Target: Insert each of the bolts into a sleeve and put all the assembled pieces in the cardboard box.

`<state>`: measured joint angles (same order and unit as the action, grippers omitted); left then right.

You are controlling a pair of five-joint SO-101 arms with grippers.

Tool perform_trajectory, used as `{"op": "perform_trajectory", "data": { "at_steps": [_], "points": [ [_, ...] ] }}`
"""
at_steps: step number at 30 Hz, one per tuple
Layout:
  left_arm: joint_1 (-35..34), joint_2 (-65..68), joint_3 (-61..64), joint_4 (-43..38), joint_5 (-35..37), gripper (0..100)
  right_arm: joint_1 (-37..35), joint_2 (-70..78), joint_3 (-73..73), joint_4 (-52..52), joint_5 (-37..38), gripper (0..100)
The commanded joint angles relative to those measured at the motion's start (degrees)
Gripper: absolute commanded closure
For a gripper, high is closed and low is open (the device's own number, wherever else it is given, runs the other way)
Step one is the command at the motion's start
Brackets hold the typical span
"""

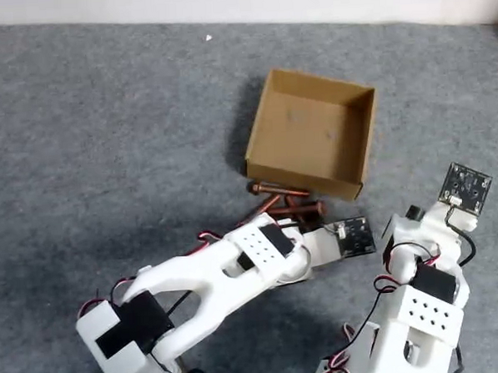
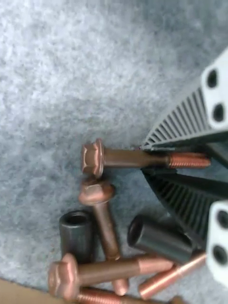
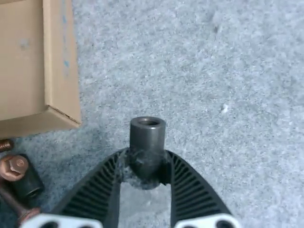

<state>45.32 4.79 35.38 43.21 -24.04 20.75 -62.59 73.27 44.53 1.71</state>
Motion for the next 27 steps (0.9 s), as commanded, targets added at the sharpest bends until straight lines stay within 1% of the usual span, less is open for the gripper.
{"op": "perform_trajectory", "data": {
  "at_steps": [1, 5, 8, 11, 17, 19, 25, 27],
  "points": [
    [0.22, -6.73, -1.8, 3.96, -0.44, 99, 0.22, -1.1, 1.01, -4.09, -0.18, 99.2],
    [-1.63, -15.52, 1.8, 4.66, 0.26, 99, 0.22, -1.19, 2.15, -4.53, -0.18, 99.2],
    [-3.82, -22.64, 5.05, 4.66, 4.66, 99, -2.15, -1.19, 2.33, -4.53, -0.09, 99.2],
    [-5.41, -29.41, 7.69, 4.66, 7.56, 99, -4.79, -1.54, 2.24, -4.53, -0.09, 99.2],
    [-9.36, -40.84, 11.47, 4.57, 13.63, 99, -5.67, -1.54, 1.8, -4.26, -0.44, 99.2],
    [-10.95, -44.79, 12.7, 4.57, 15.03, 99, -7.78, -1.54, 1.8, -4.26, -0.44, 99.2],
    [-14.64, -57.1, 17.19, 4.48, 21.19, 99, -17.54, -1.54, -0.92, -4.18, -0.44, 99.2],
    [-15.87, -61.05, 19.12, 3.25, 22.59, 99, -19.82, -1.54, -3.21, -2.42, -0.44, 99.2]
  ]
}}
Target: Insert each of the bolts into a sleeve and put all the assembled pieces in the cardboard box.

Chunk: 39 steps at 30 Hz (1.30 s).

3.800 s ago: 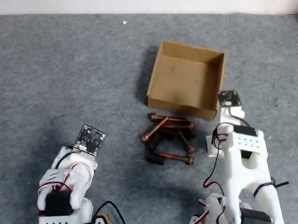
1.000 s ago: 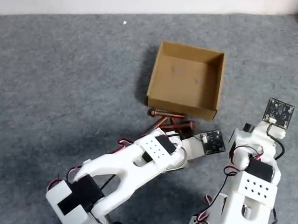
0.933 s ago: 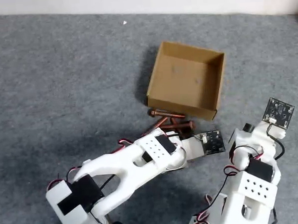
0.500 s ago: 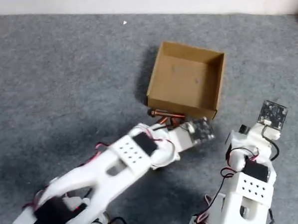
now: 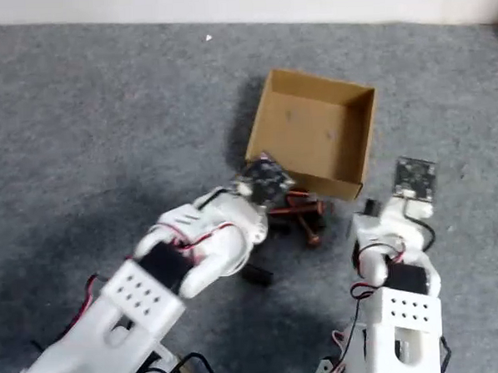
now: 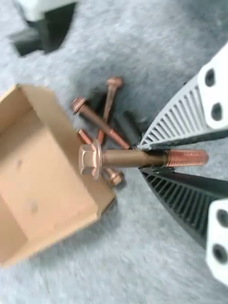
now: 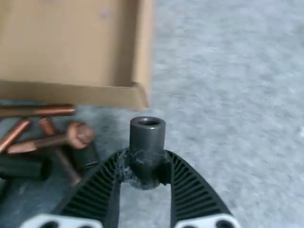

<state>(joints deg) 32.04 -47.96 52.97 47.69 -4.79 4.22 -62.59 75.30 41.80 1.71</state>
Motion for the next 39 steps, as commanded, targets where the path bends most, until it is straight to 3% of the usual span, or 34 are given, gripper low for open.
{"op": "perform_trajectory", "data": {
  "at_steps": [1, 7, 14, 18, 22, 31, 37, 39],
  "points": [
    [-3.3, -10.24, 2.86, -2.37, 3.96, 99, -4.88, -1.54, -6.9, 1.63, -0.44, 99.2],
    [-6.64, -20.62, 11.03, -9.76, 9.85, 99, -15.87, -1.54, -14.9, 6.37, -0.44, 99.2],
    [-10.95, -27.65, 13.14, -10.37, 13.71, 99, -25.36, -1.54, -19.47, 3.03, -0.35, 99.2],
    [-14.29, -29.32, 13.14, -10.37, 16.53, 99, -27.3, -1.54, -19.3, -4.44, -0.18, 99.2],
    [-16.13, -29.41, 13.14, -10.37, 18.2, 99, -27.65, -3.38, -15.6, -4.7, -0.26, 99.2],
    [-16.04, -29.49, 12.79, -10.46, 18.2, 99, -27.91, -23.08, -2.59, -5.14, 0.0, 99.2],
    [-16.04, -29.49, 12.09, -13.8, 18.55, 99, -33.54, -26.07, 4.53, -11.91, 2.46, 99.2],
    [-16.04, -29.49, 12.09, -14.95, 21.89, 99, -34.95, -28.0, 7.25, -14.55, 4.22, 99.2]
  ]
}}
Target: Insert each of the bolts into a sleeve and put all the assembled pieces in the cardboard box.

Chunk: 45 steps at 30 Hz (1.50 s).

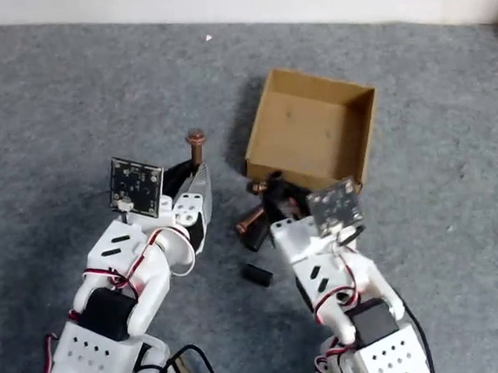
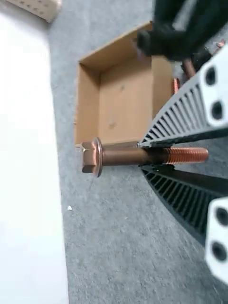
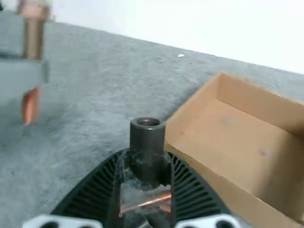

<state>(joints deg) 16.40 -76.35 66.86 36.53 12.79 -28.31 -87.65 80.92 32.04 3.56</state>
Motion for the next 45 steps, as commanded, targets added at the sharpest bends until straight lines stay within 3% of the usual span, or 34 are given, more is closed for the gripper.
{"op": "perform_trajectory", "data": {
  "at_steps": [1, 9, 29, 45],
  "points": [
    [-0.48, -1.1, -1.8, -4.22, 5.89, 99, -2.68, -4.35, 3.3, -6.2, 2.99, 99.2],
    [3.74, -1.1, -2.42, -8.09, 7.56, 99, -3.65, -18.24, 14.73, -10.95, 5.45, 99.2],
    [8.57, -1.1, -2.15, -10.9, 10.29, 99, -10.59, -17.54, 16.31, -10.86, 9.05, 99.2],
    [13.32, -1.1, 0.22, -11.69, 10.02, 99, -10.42, -17.54, 16.31, -10.68, 9.05, 99.2]
  ]
}}
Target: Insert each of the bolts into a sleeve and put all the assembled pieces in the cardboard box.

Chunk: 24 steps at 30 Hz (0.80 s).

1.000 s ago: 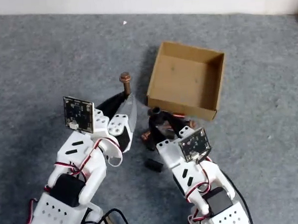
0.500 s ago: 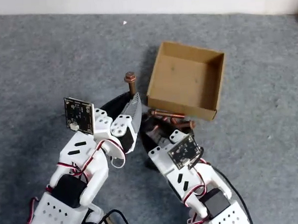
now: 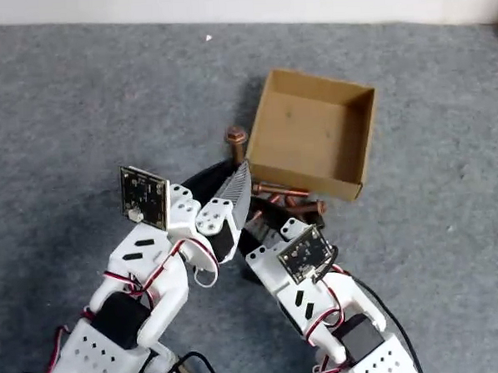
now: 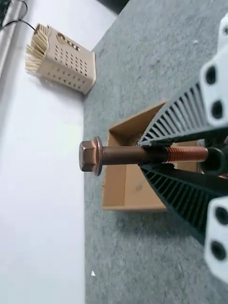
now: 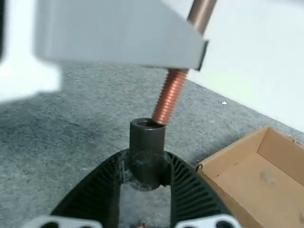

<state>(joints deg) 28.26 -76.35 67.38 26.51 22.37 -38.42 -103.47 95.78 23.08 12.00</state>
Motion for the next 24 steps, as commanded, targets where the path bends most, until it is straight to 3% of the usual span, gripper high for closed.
{"op": "perform_trajectory", "data": {
  "at_steps": [1, 24],
  "points": [
    [1.54, -1.1, -0.31, -1.67, 0.44, 99, 0.13, -1.71, 1.45, -1.71, 0.62, 99.2],
    [1.1, -1.19, 1.63, -1.67, 0.35, 99, 1.45, -1.71, 1.45, -1.54, 0.53, 99.3]
  ]
}}
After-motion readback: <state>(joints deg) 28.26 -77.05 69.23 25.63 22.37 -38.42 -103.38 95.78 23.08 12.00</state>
